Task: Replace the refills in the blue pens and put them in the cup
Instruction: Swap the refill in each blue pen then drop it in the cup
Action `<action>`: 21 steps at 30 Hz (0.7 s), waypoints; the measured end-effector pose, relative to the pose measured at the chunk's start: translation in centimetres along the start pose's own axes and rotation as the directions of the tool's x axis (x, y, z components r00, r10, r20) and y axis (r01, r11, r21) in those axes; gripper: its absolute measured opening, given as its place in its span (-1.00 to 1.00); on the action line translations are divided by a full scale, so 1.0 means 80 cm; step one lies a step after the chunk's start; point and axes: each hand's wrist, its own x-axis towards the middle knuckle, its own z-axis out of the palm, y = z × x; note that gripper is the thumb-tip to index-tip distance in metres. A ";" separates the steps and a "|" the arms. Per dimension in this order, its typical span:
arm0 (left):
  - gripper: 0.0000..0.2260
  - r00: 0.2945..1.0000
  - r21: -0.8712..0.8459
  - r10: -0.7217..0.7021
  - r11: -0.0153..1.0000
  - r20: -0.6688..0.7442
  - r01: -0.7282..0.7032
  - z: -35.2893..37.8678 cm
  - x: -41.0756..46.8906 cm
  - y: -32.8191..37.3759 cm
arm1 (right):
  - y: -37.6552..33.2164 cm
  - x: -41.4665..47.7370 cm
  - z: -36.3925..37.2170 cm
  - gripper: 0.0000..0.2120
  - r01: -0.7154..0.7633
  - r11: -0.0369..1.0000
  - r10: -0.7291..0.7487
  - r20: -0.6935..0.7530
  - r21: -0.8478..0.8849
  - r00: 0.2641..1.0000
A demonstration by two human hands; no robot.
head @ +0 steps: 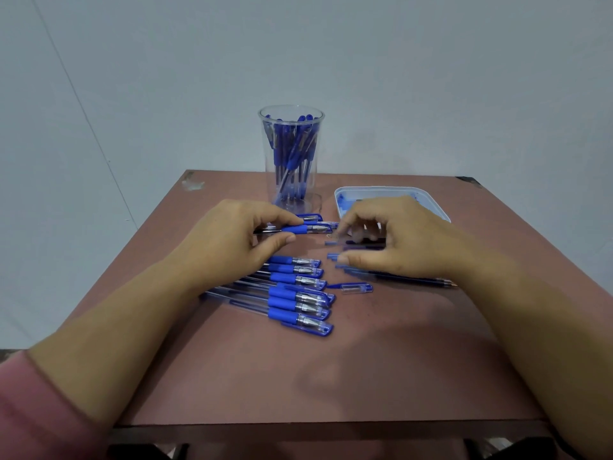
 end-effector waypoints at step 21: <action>-0.80 1.000 -0.015 0.024 1.000 0.012 -0.023 0.002 -0.001 0.004 | 0.001 0.006 0.008 -0.88 -0.046 0.993 0.051 -0.047 0.105 0.998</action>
